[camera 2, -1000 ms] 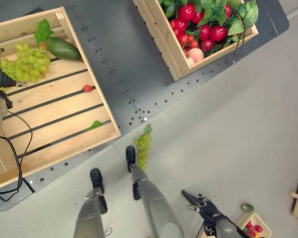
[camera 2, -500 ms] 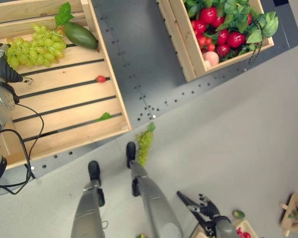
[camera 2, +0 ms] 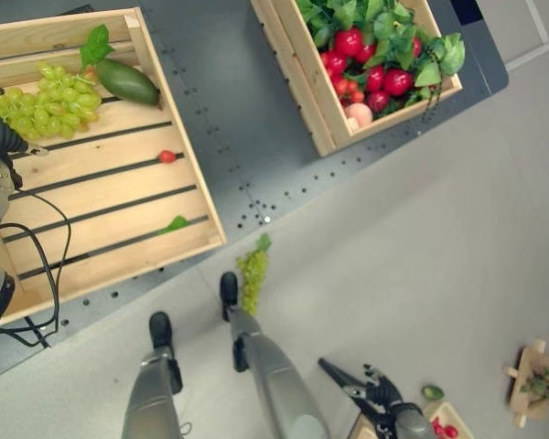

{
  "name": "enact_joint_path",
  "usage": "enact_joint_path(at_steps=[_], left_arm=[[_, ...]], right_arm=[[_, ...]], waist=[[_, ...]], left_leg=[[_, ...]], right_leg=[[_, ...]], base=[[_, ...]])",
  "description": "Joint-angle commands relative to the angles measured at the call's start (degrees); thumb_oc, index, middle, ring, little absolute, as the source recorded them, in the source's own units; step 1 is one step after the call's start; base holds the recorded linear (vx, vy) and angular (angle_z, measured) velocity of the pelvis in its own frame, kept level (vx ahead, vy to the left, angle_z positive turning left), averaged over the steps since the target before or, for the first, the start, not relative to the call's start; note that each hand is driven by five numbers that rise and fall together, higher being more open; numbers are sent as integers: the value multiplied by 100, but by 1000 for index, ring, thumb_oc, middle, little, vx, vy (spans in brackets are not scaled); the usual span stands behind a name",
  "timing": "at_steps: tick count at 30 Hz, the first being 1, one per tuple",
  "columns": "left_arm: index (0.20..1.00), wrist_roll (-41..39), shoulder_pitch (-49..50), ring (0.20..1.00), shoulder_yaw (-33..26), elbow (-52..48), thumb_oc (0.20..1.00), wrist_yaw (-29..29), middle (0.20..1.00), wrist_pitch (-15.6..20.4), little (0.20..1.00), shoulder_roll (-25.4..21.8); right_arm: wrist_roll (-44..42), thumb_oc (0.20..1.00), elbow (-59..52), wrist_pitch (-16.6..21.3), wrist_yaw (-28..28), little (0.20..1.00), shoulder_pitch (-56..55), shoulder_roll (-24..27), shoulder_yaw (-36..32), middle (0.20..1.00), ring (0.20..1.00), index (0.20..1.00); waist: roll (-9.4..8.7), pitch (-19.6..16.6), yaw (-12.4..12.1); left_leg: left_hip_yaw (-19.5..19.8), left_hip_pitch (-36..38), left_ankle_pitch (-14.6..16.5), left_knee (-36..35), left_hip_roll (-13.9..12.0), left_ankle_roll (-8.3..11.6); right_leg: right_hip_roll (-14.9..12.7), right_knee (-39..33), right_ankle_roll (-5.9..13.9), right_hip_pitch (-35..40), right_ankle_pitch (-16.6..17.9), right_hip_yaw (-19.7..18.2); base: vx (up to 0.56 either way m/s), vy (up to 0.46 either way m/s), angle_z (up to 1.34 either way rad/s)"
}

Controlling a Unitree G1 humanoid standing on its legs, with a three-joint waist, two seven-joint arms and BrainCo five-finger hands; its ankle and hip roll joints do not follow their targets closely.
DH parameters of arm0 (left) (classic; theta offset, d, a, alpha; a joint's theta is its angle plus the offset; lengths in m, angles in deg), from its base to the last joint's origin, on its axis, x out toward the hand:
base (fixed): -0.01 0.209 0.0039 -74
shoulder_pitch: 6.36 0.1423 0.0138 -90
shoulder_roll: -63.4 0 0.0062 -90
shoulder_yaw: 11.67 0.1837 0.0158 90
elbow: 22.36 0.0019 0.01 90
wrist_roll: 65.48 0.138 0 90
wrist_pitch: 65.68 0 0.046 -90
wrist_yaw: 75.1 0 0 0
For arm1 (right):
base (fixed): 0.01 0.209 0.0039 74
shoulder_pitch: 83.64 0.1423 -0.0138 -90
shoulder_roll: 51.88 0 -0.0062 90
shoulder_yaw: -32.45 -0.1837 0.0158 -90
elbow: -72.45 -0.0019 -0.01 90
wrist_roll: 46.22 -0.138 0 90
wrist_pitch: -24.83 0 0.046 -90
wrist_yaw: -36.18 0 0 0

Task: Pick up the fruits from the basket on one side to the basket on the other side

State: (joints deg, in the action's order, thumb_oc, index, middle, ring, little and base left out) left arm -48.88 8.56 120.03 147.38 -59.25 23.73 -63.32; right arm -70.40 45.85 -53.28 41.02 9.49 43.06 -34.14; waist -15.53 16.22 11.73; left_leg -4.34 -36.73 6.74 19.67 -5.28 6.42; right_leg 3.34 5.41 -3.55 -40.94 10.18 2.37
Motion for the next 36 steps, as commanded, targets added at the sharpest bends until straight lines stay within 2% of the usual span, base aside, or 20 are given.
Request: enact_joint_path(at_steps=[1, 8, 12, 16, 20, 21, 22, 23, 24, 25, 26, 27, 29, 30, 36], left_arm=[[1000, -67, -597, 1000, 149, 29, 1000, 92, 1000, 3, 1000, -285], [1000, -144, -815, 1000, 225, -32, 1000, 115, 1000, -4, 1000, -371], [1000, -179, -948, 1000, 213, -148, 1000, 163, 1000, 4, 1000, -262], [1000, -184, -622, 1000, -42, -186, 1000, 135, 1000, -14, 1000, -132], [1000, -251, -360, 1000, -208, -241, 1000, 136, 1000, 16, 1000, -75], [1000, -322, -173, 1000, -331, -315, 1000, 132, 1000, 31, 1000, -33], [1000, -321, -170, 1000, -334, -317, 1000, 133, 1000, 30, 1000, -32], [1000, -410, -251, 1000, -179, -532, 1000, 161, 1000, 61, 1000, 132], [1000, -410, -255, 1000, -176, -531, 1000, 161, 1000, 61, 1000, 134], [1000, -465, -232, 1000, -221, -596, 1000, 158, 1000, 32, 1000, 167], [1000, -433, -248, 1000, -259, -646, 1000, 177, 1000, 2, 1000, 177], [1000, -392, -376, 1000, -193, -733, 1000, 217, 1000, 10, 1000, 167], [1000, -455, -172, 1000, -385, -879, 1000, 260, 1000, 31, 1000, 225], [1000, -431, -54, 1000, -475, -991, 1000, 277, 1000, 15, 1000, 276], [1000, -324, 122, 1000, -567, -1294, 1000, 247, 1000, 18, 1000, 125]], right_arm=[[-89, 1000, 265, -160, 37, 1000, -64, 149, 103, 1000, 1000, 1000], [-189, 1000, 301, -187, 62, 1000, 49, 190, 50, 1000, 1000, 1000], [-237, 1000, 288, -176, 77, 1000, 9, 207, 8, 1000, 1000, 1000], [-239, 1000, 256, -149, 79, 1000, -79, 210, -28, 1000, 1000, 1000], [-211, 1000, 236, -161, 81, 1000, -80, 239, -16, 1000, 1000, 1000], [-211, 1000, 184, -153, 79, 1000, -135, 297, -22, 1000, 1000, 1000], [-211, 1000, 183, -153, 79, 1000, -136, 299, -23, 1000, 1000, 1000], [-216, 1000, 182, -144, 14, 1000, -83, 440, -3, 1000, 1000, 1000], [-215, 1000, 182, -144, 14, 1000, -83, 439, -5, 1000, 1000, 1000], [-244, 1000, 178, -131, -11, 1000, -74, 461, -92, 1000, 1000, 1000], [-302, 1000, 168, -120, -43, 1000, -104, 478, -171, 1000, 1000, 1000], [-313, 1000, 174, -133, -70, 1000, -115, 500, -199, 1000, 1000, 1000], [-345, 1000, 197, -92, -54, 1000, -63, 433, -202, 1000, 1000, 1000], [-515, 1000, 228, -90, -52, 1000, -15, 406, -357, 1000, 1000, 1000], [-412, 1000, 255, -159, 4, 1000, 77, 232, -260, 1000, 1000, 1000]], waist=[[335, 68, 39], [334, 91, -23], [374, 156, -64], [441, 168, -87], [461, 70, -61], [396, 133, -89], [411, 123, -86], [402, 329, -307], [400, 332, -305], [457, 375, -355], [566, 412, -420], [521, 470, -450], [477, 548, -525], [510, 596, -508], [542, 547, -449]], left_leg=[[-24, 346, -181, -410, 102, -439], [38, 407, -367, -790, 88, -423], [130, 523, -514, -1056, 78, -374], [179, 606, -442, -964, 72, -357], [209, 453, -164, -394, 62, -368], [309, 18, -99, 746, 149, -327], [320, -13, -83, 779, 141, -326], [601, -439, -326, 914, 313, -285], [603, -436, -328, 910, 316, -285], [544, -523, -441, 453, 263, -290], [470, -534, -809, -127, 118, -283], [415, -604, -825, -155, 194, -334], [486, -570, -725, -116, 181, -385], [415, -516, -742, -278, 285, -434], [283, -328, -750, -679, 373, -505]], right_leg=[[-129, 678, 829, 267, -765, 107], [-136, 629, 865, 210, -731, 207], [-162, 712, 883, 152, -764, 299], [-165, 965, 826, 124, -930, 364], [-175, 1199, 784, 69, -1080, 326], [-218, 1342, 707, 173, -1163, 277], [-212, 1349, 706, 157, -1166, 287], [-216, 1513, 684, 156, -1206, 340], [-220, 1515, 685, 156, -1209, 342], [-249, 1523, 722, 145, -1245, 402], [-197, 1542, 757, 161, -1282, 432], [-223, 1553, 782, 222, -1303, 431], [-220, 1744, 782, 168, -1418, 317], [-302, 1570, 835, 113, -1307, 230], [-381, 1144, 929, 149, -1036, 78]], base=[[20, -33, 3], [11, -18, 4], [37, -45, 4], [57, -30, 13], [39, -26, 5], [24, -40, 10], [-22, -59, 9], [-28, -21, 11], [-20, -29, 19], [39, 21, 17], [44, 42, 15], [57, 111, 13], [15, 202, 20], [-18, 194, 11], [-15, 141, -10]])
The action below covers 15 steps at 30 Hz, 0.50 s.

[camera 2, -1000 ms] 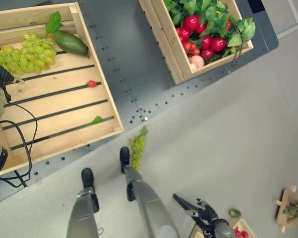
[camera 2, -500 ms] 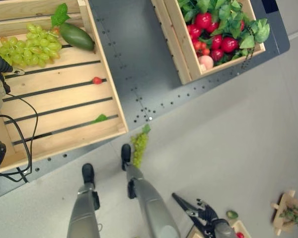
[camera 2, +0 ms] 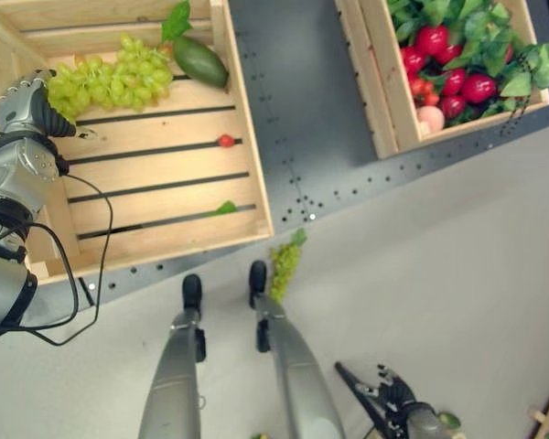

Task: Pick up the fruits from the basket on one side to the basket on the other side

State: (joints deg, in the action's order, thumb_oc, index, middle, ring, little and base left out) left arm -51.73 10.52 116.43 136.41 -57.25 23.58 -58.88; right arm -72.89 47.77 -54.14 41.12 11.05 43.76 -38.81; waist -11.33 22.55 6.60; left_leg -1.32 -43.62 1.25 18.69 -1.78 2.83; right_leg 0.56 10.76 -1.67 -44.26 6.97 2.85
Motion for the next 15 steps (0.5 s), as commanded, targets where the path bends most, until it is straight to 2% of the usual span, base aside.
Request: enact_joint_path(at_steps=[1, 10, 15], left_arm=[[1000, -17, -61, 1000, -213, -208, 1000, 35, 1000, 34, 1000, -327], [1000, 4, 120, 1000, -99, 26, 1000, -59, 1000, 87, 1000, -397], [1000, 45, 107, 1000, 11, 44, 1000, -76, 1000, 164, 1000, -349]], right_arm=[[-134, 1000, 63, -90, 14, 1000, -80, 122, 240, 1000, 1000, 1000], [-28, 1000, -31, -106, 49, 1000, -35, 104, 381, 1000, 1000, 1000], [1, 1000, -78, -64, 33, 1000, -47, 127, 387, 1000, 1000, 1000]], waist=[[119, -105, 89], [29, -241, 207], [56, -266, 238]], left_leg=[[-37, 353, -182, -565, 31, -156], [-183, 239, 19, -277, -10, -262], [-240, 261, 28, -305, -13, -282]], right_leg=[[-109, 559, 752, 492, -683, 3], [-35, 561, 798, 380, -616, -195], [-44, 529, 812, 369, -602, -231]], base=[[-8, 96, -17], [7, 57, -16], [-4, 18, -17]])
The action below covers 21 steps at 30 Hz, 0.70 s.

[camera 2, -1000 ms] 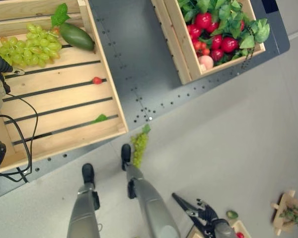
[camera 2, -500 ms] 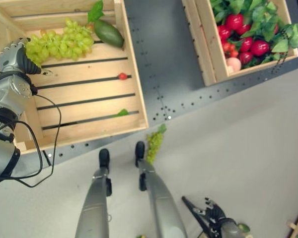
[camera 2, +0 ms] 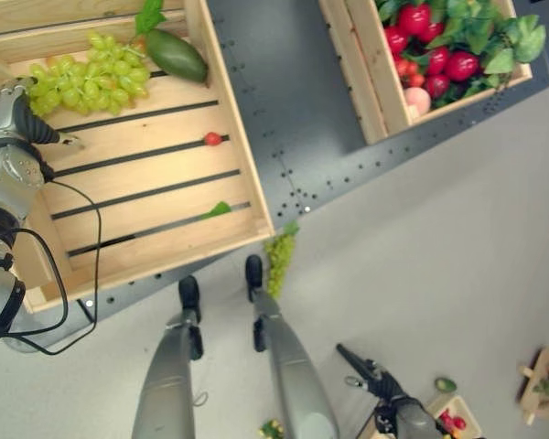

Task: Pick up the fruits from the basket on one side to the basket on the other side

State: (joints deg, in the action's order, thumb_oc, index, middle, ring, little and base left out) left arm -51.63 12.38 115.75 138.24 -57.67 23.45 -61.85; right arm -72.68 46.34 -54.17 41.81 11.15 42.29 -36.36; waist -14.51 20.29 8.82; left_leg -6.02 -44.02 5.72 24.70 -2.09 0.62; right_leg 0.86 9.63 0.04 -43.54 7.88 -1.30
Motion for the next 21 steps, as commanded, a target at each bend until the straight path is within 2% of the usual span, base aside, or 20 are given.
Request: enact_joint_path(at_steps=[1, 12, 21], left_arm=[[1000, 26, -42, 1000, 52, -174, 1000, -27, 1000, 198, 1000, -74], [1000, 29, -71, 1000, 47, -556, 1000, 100, 1000, 268, 1000, -147], [1000, 15, 55, 1000, -60, -599, 1000, 145, 1000, 285, 1000, -203]], right_arm=[[-7, 1000, 41, -57, -32, 1000, -81, 276, 150, 1000, 1000, 1000], [44, 1000, 53, -23, -44, 1000, -175, 341, 49, 1000, 1000, 1000], [65, 1000, 59, -24, -81, 1000, -91, 291, 53, 1000, 1000, 1000]], waist=[[381, -39, 22], [495, -107, 14], [429, -166, 68]], left_leg=[[224, 322, -420, -922, 22, -64], [219, 429, -390, -925, 76, -80], [111, 430, -335, -890, 46, -115]], right_leg=[[-74, 639, 652, 298, -682, 179], [-130, 644, 657, 348, -661, 236], [-104, 530, 730, 365, -530, 132]], base=[[-3, 11, -4], [0, 0, 0], [5, 5, -1]])
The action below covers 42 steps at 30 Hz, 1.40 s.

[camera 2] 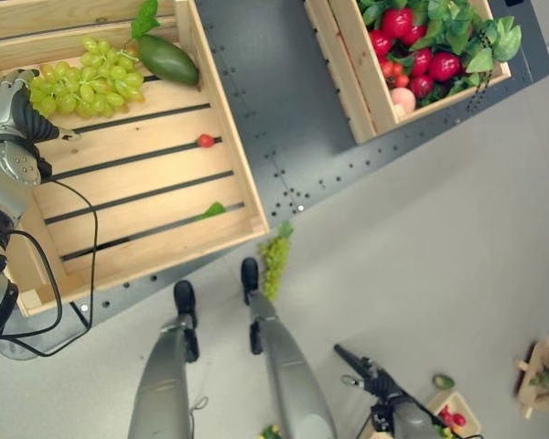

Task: Pick up the fruits from the basket on one side to the basket on the other side

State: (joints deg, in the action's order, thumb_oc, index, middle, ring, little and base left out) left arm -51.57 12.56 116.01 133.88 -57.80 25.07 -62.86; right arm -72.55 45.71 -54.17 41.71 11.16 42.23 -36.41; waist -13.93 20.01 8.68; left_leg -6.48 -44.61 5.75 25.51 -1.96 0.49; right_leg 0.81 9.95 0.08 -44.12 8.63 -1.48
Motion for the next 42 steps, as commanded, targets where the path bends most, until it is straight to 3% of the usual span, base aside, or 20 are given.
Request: enact_joint_path(at_steps=[1, 14, 39, 41, 42], left_arm=[[1000, 8, 39, 1000, -88, -164, 1000, 158, 1000, 123, 1000, -102], [1000, 80, 108, 1000, -152, -315, 1000, 251, 1000, 134, 1000, -163], [1000, 123, 564, 1000, -496, -655, 1000, 166, 1000, 109, 1000, -576], [1000, 123, 570, 1000, -523, -580, 1000, 199, 1000, 107, 1000, -653], [1000, 127, 546, 1000, -492, -569, 1000, 196, 1000, 110, 1000, -661]], right_arm=[[52, 1000, 121, -25, -71, 1000, -93, 298, 59, 1000, 1000, 1000], [92, 1000, 196, -50, -61, 1000, -109, 263, 29, 1000, 1000, 1000], [104, 1000, 303, -151, 67, 1000, -148, 159, -21, 1000, 1000, 1000], [133, 1000, 316, -154, 84, 1000, -122, 130, 12, 1000, 1000, 1000], [133, 1000, 324, -158, 83, 1000, -129, 130, 18, 1000, 1000, 1000]], waist=[[371, -138, 81], [334, -218, 154], [65, -218, 280], [-17, -247, 292], [29, -278, 263]], left_leg=[[156, 490, -339, -972, 33, -102], [-1, 528, -180, -842, 6, -168], [-339, 427, 69, -557, -82, -232], [-411, 423, 132, -502, -113, -256], [-345, 490, 372, -468, -141, -239]], right_leg=[[-98, 497, 727, 423, -604, 149], [-110, 378, 781, 508, -550, 8], [-131, -230, 948, 778, -206, -312], [-121, -305, 973, 835, -153, -374], [-84, -321, 1002, 925, -276, -372]], base=[[27, 11, -5], [19, 23, -7], [14, 17, -7], [61, 52, -8], [112, 42, -11]])
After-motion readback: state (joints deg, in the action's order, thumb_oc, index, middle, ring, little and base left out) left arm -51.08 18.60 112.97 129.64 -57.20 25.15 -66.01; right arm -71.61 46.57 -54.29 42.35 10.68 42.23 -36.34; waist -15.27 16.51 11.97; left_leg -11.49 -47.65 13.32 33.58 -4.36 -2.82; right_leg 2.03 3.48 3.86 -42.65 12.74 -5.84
